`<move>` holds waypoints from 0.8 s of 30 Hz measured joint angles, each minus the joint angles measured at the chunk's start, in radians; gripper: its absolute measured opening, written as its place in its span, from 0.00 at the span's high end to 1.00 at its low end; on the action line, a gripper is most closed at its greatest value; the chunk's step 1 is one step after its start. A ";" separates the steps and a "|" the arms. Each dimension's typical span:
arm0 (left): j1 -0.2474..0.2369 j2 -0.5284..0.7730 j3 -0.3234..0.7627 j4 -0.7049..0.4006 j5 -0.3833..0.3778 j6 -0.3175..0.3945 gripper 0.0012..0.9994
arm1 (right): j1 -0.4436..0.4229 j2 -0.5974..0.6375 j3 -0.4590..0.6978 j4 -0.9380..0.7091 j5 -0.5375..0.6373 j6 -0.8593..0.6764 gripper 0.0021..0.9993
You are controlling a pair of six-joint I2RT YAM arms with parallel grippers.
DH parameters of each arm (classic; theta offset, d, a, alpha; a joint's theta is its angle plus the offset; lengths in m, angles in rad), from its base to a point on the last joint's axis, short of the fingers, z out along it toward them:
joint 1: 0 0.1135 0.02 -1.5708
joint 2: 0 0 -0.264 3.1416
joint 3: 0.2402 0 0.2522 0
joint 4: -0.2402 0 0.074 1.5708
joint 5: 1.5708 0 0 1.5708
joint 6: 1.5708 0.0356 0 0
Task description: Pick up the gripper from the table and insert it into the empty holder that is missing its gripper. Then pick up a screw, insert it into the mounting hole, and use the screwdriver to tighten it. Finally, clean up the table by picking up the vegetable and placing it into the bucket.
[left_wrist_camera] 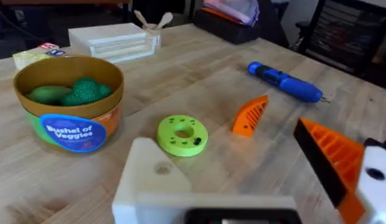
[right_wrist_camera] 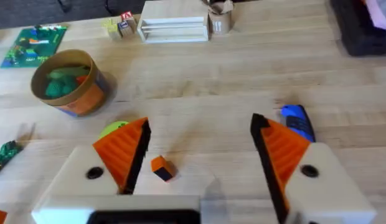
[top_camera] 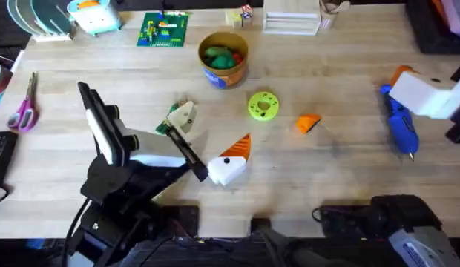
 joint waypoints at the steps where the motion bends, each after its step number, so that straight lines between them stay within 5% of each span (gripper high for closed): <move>1: 0.000 0.000 0.000 0.000 0.000 0.000 0.01 | 0.000 0.000 0.000 0.000 0.000 0.000 0.01; 10: 0.000 0.000 0.000 0.000 -0.001 0.000 0.01 | 0.000 0.000 0.000 0.000 0.000 0.000 0.01; 15: 0.000 0.000 -0.001 0.006 -0.073 0.007 0.01 | 0.000 0.000 0.000 0.000 0.000 0.000 0.01; 24: 0.000 0.002 -0.006 0.008 -0.071 0.163 0.01 | 0.000 0.000 0.000 0.000 0.000 0.000 0.01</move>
